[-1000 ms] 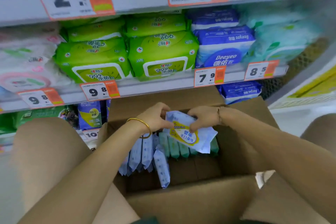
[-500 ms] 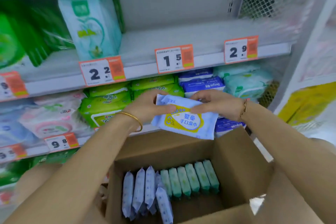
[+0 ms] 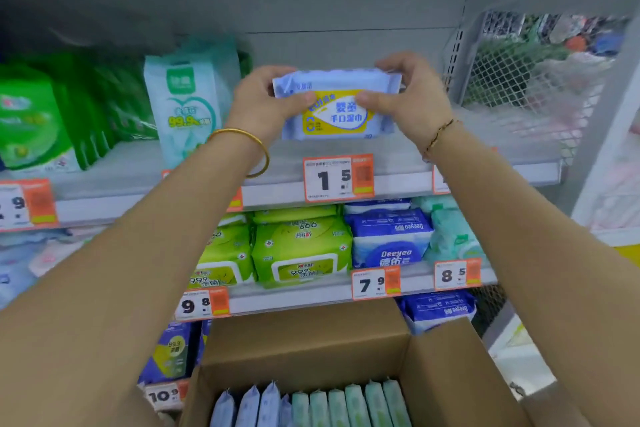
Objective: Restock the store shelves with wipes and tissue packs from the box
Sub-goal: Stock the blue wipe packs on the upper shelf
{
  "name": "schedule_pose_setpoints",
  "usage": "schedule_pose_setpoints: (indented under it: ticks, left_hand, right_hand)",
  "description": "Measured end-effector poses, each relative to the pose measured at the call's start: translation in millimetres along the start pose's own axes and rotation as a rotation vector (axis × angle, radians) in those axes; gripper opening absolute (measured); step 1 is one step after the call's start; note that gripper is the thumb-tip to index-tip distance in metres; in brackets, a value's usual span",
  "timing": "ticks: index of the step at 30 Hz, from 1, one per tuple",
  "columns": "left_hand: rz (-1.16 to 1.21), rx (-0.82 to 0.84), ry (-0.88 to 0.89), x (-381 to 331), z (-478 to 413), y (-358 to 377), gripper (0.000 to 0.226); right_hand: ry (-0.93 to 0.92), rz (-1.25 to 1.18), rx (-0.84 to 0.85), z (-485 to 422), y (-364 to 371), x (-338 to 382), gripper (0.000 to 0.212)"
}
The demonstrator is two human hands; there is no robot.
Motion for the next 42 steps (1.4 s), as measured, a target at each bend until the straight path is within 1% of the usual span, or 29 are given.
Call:
schedule_pose_setpoints:
  ticks: [2,5,7,11,14,20,24,26,28,30,31,32,33,35,37,40,42]
  left_hand:
    - [-0.083,-0.025,0.007,12,-7,6,0.044]
    - [-0.242,0.008,-0.022,33,-7,10,0.039]
    - [-0.285,0.062,-0.044,42,-8,10,0.034]
    - [-0.236,0.134,-0.13,41,-11,6,0.033]
    - [-0.187,0.123,-0.177,40,-10,3,0.034]
    - [-0.218,0.12,-0.165,40,-7,5,0.036]
    - [-0.241,0.112,-0.138,40,-4,6,0.052]
    - [-0.278,0.06,-0.092,37,1,4,0.057]
    - [-0.273,-0.045,-0.028,32,10,0,0.056]
    - [-0.206,-0.173,0.07,27,30,-8,0.048]
    - [-0.168,-0.222,0.122,28,45,-13,0.043]
    - [-0.135,-0.246,0.163,32,63,-16,0.038]
    - [-0.121,-0.244,0.182,38,84,-19,0.034]
    - [-0.156,-0.155,0.146,64,124,-20,0.034]
    - [-0.243,0.029,-0.025,109,162,-21,0.032]
    - [-0.431,0.37,-0.321,189,208,-31,0.02]
    - [-0.59,0.522,-0.441,228,228,-41,0.019]
  right_hand:
    - [0.008,0.04,0.0,-4,11,-13,0.05]
    - [0.049,0.166,0.052,-5,20,-37,0.046]
    - [0.045,0.241,0.08,-6,21,-45,0.045]
    - [-0.023,0.412,0.142,-8,19,-42,0.047]
    - [-0.021,0.462,0.18,-8,17,-39,0.048]
    - [-0.001,0.465,0.17,-3,15,-39,0.048]
    - [0.026,0.489,0.175,2,14,-38,0.057]
    - [0.04,0.466,0.117,5,11,-39,0.058]
    - [0.019,0.405,-0.036,13,1,-34,0.053]
    - [-0.036,0.315,-0.229,36,-12,-25,0.045]
    - [-0.069,0.27,-0.3,53,-16,-22,0.041]
    - [-0.098,0.235,-0.334,73,-18,-23,0.038]
    - [-0.113,0.209,-0.331,95,-15,-26,0.035]
    - [-0.071,0.195,-0.239,139,-1,-45,0.033]
    - [0.031,0.246,-0.07,183,25,-79,0.031]
    - [0.212,0.33,0.178,245,64,-133,0.03]
    - [0.335,0.414,0.377,281,88,-168,0.031]
Point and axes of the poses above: each hand's wrist, its own z-axis away from the middle knuckle, its own y-axis out of the palm, x = y × z, the point moved 3 cm from there along -z, towards the middle knuckle, and after that the axes turned 7 degrees about -x, right-handed, at the moved point
